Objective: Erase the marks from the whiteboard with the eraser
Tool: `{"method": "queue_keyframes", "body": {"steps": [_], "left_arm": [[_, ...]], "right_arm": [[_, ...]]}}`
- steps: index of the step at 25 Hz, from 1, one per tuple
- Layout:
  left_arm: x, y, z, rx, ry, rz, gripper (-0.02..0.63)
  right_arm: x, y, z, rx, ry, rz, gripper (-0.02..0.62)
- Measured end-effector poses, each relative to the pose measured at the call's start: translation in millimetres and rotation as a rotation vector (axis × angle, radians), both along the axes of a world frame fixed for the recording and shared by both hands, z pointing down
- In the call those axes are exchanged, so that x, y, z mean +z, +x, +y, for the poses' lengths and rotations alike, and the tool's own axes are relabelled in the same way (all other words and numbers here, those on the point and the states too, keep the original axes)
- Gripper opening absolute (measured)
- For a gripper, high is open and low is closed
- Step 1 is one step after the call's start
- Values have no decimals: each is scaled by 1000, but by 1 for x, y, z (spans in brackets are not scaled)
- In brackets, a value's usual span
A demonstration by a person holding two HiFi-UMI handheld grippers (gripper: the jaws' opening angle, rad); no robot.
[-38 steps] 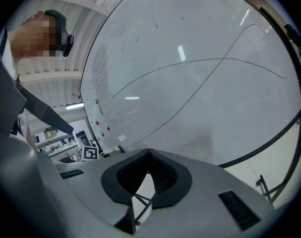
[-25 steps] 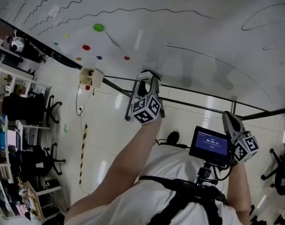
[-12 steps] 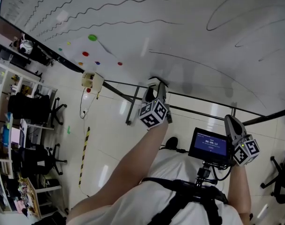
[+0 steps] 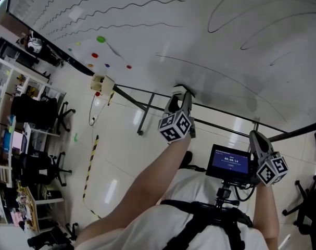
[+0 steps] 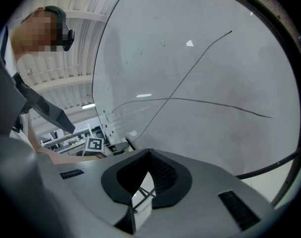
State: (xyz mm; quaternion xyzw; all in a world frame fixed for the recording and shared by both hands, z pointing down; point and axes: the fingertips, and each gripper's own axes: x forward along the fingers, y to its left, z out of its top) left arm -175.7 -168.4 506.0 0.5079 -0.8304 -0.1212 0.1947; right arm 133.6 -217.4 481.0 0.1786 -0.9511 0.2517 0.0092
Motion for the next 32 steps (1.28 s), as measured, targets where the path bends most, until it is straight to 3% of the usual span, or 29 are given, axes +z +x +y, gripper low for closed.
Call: {"method": "queue_keyframes", "body": {"steps": [6, 14, 18, 25, 32], "left_arm": [[0, -6, 1, 139, 2, -123, 261], [-6, -171, 83, -83, -141, -236, 261], [-2, -220, 105, -144, -189, -241, 261], [17, -234, 101, -90, -185, -226, 259], [20, -203, 71, -1, -164, -225, 259]], "right_arm": [[7, 25, -7, -14, 0, 12, 17], [6, 33, -8, 88, -15, 27, 17], [16, 12, -2, 116, -36, 12, 17], [33, -44, 16, 108, -63, -4, 17], [39, -73, 25, 99, -55, -8, 17]]}}
